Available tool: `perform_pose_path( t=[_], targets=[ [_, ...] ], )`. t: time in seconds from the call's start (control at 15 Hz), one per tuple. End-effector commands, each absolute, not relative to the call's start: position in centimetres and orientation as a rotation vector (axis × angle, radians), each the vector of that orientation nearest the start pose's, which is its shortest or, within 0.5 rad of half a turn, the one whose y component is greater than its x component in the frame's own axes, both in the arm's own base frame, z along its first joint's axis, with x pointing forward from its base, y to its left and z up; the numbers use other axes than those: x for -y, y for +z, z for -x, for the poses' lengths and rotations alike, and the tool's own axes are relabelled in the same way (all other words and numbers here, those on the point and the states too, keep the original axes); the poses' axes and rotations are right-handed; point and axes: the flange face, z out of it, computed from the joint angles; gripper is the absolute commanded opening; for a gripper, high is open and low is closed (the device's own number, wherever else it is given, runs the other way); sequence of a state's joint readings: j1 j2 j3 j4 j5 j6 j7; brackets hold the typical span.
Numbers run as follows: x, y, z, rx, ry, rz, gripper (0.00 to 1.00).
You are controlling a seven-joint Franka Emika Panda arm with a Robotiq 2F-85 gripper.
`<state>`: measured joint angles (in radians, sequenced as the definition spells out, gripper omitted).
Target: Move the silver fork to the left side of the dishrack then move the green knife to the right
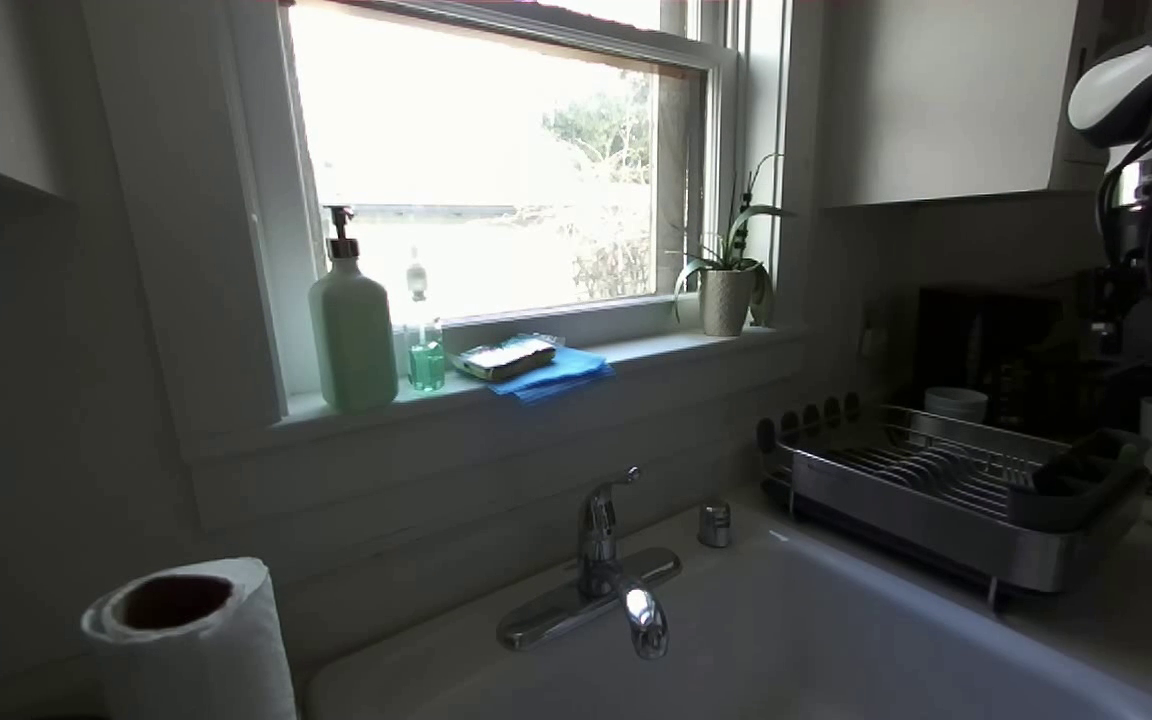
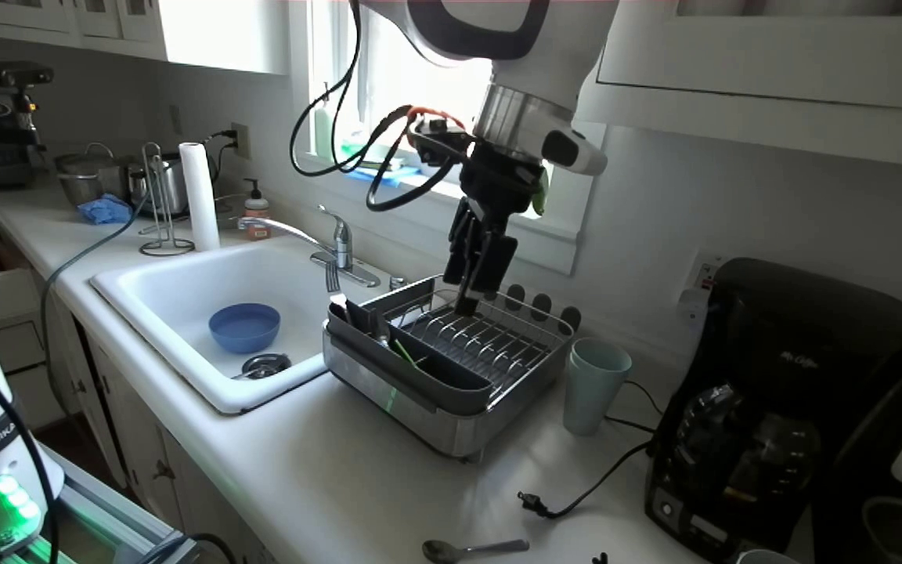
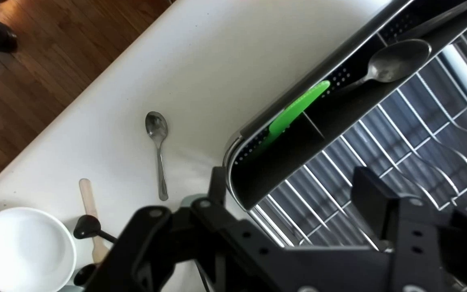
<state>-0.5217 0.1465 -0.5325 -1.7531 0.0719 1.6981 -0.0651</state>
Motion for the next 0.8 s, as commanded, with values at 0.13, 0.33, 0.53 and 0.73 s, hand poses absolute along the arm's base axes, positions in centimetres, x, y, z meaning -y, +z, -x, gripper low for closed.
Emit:
perform_pose_path(
  t=[0.13, 0.33, 0.53, 0.73],
  targets=[
    [46.2, 53.5, -28.4, -1.276, -0.002, 2.766, 1.00],
    [44.0, 56.5, -26.8, -1.159, -0.084, 2.799, 1.00],
    [42.0, 58.9, -25.4, -1.052, -0.185, 2.826, 1.00],
    [40.2, 60.7, -24.2, -0.884, -0.333, 2.834, 1.00]
  ],
)
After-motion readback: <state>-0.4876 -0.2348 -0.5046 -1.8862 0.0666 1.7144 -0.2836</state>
